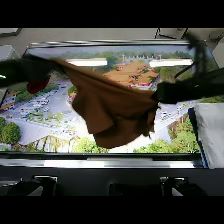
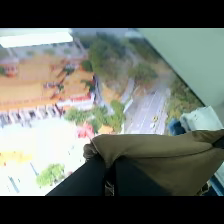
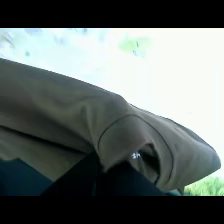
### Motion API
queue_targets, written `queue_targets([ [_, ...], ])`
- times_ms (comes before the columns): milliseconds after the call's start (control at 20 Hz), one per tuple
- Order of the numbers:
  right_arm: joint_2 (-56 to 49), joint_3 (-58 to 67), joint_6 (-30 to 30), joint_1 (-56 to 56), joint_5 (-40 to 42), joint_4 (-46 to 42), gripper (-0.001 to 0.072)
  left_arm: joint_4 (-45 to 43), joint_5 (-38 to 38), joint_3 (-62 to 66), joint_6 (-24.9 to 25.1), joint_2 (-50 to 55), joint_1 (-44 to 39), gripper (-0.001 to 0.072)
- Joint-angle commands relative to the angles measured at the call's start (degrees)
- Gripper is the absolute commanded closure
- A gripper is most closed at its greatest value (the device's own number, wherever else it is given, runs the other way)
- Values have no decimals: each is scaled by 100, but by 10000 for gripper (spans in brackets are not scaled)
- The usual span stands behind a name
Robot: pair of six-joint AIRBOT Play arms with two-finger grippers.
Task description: Fold the clothes and pants, and hang the long-sleeved shirts on hangers.
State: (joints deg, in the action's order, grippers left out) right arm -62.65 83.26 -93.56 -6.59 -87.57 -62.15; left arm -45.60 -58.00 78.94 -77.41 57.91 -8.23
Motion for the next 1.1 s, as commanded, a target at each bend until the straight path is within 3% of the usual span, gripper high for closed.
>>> queue_targets([
  [0,-398,-1921,-173,-4,1421,511,660,20,782,-1268,-13,822,-251,682],
  [150,-1119,-2686,-157,-4,2767,1504,660,313,1115,-1414,-15,1963,-507,681],
  [300,-1707,-2704,-109,-2,3171,2022,658,1300,960,-1414,-13,2767,-564,681],
  [350,-1740,-2695,35,0,3296,2081,612,1488,916,-1414,-11,2883,-557,681],
  [400,-1735,-2627,192,4,3329,2074,463,1558,916,-1414,-11,2918,-538,681],
  [450,-1722,-2457,352,4,3261,1980,244,1561,911,-1401,15,2900,-479,646],
  [500,-1722,-2181,496,44,3038,1751,46,1558,780,-1333,144,2870,-356,400],
  [550,-1722,-1818,599,170,2616,1486,5,1556,509,-1217,140,2850,-177,-13],
  [650,-1722,-1091,595,754,1613,828,4,1309,-485,-852,94,2820,431,-3],
  [850,-1714,-752,566,2459,-160,-238,39,-514,-2406,-654,-702,2522,1596,-1],
  [950,-1707,-1259,575,2924,-481,-584,39,-1187,-2643,-1172,-656,2223,1683,0],
  [1050,-1674,-2079,601,3029,-326,-566,30,-841,-2260,-2225,-529,1875,1552,2],
])
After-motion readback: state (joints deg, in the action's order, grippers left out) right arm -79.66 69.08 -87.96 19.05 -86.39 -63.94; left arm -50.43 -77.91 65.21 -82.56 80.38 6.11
